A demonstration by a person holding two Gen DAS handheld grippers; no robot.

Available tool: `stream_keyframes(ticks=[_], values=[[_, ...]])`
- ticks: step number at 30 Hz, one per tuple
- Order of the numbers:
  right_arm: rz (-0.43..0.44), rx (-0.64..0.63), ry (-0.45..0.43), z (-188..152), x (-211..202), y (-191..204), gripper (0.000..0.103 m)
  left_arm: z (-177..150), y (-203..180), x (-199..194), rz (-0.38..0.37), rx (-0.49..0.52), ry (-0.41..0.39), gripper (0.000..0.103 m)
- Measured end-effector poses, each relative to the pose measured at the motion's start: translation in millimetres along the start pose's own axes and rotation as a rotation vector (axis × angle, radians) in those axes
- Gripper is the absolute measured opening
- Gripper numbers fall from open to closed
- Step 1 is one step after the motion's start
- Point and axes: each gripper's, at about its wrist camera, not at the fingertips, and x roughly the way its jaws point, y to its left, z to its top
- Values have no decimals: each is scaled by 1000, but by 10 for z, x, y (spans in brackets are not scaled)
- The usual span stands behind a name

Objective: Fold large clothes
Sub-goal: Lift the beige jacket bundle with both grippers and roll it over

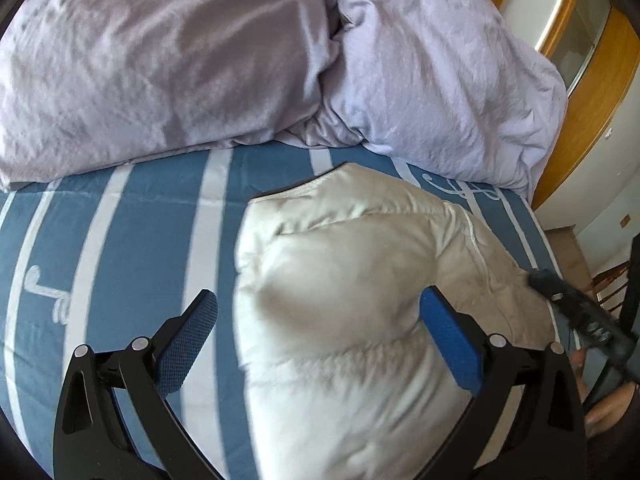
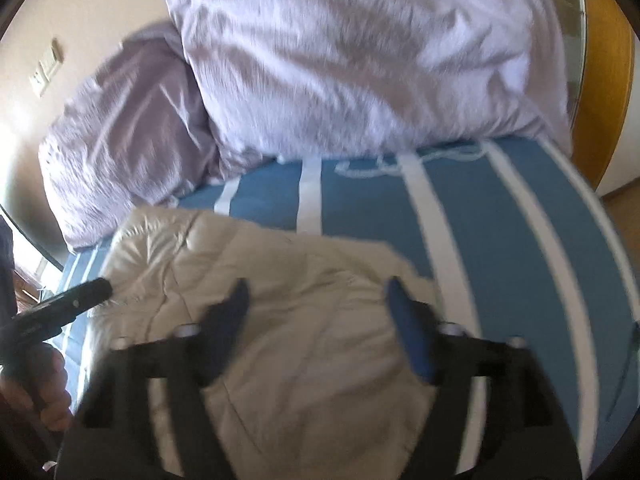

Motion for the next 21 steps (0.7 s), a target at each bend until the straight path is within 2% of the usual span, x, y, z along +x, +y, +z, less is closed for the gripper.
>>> stream_keyframes(ticks=[4, 9, 13, 15, 21], values=[[24, 46, 35, 137, -171, -206, 95, -22, 178, -147, -34, -51, 21, 102], [151, 140, 201, 113, -62, -503, 101, -122, 296, -244, -47, -82, 40, 102], [244, 192, 327, -51, 117, -603, 101, -238, 343, -233, -75, -107, 78, 102], [275, 227, 362, -139, 175, -650, 101, -292, 357, -206, -91, -117, 98, 102], [386, 347, 407, -293, 307, -770, 101, -359, 376, -101, -142, -146, 145, 102]])
